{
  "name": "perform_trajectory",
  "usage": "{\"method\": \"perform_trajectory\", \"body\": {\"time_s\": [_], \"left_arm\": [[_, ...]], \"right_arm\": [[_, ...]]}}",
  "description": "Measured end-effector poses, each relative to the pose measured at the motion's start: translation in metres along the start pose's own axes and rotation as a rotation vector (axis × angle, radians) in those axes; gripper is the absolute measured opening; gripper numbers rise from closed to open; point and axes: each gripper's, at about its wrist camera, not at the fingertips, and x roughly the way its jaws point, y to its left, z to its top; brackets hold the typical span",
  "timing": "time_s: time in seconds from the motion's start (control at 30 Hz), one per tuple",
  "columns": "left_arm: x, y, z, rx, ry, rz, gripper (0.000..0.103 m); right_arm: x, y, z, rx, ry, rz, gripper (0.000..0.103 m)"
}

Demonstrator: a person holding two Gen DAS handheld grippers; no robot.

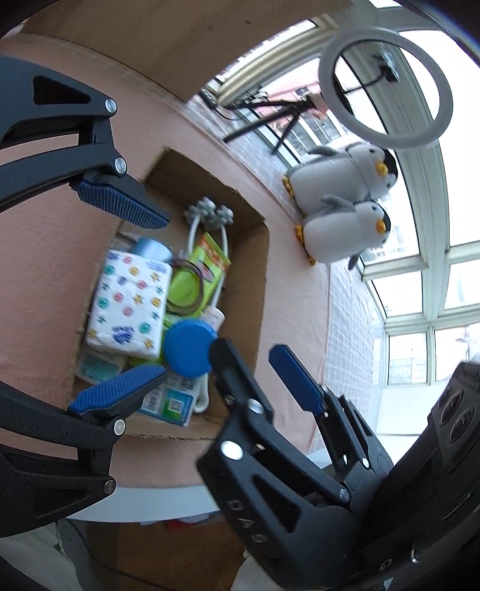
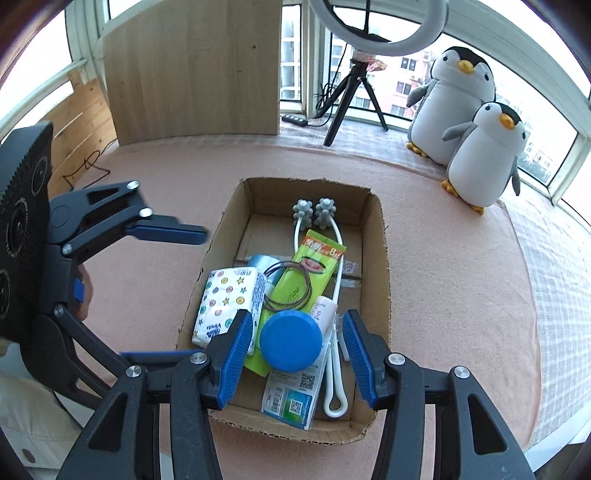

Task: Organize objects

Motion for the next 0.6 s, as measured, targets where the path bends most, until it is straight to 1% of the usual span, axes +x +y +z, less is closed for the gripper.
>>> {"method": "perform_trajectory", "body": {"time_s": [0.07, 0.3, 0.47, 0.6], "left_arm": [[-0.006, 0.007, -0.006, -0.029, 0.003, 0.011, 0.079], [-0.032, 0.031, -0.033, -0.107, 0.025, 0.092, 0.08], [-0.054, 0.047, -0.054, -0.161, 0.033, 0.154, 0.085], [-0.075, 0.063, -0.079, -0.238, 0.044, 0.212, 0.085]], "right_arm": [[-0.001, 0.002, 0.003, 0.002, -0.012, 0.004, 0.047], [0.007, 0.018, 0.015, -0.033, -0.028, 0.041, 0.05], [0.015, 0.035, 0.021, -0.069, -0.03, 0.072, 0.052], [0.018, 0.05, 0.025, -0.09, -0.031, 0.093, 0.052]]}}
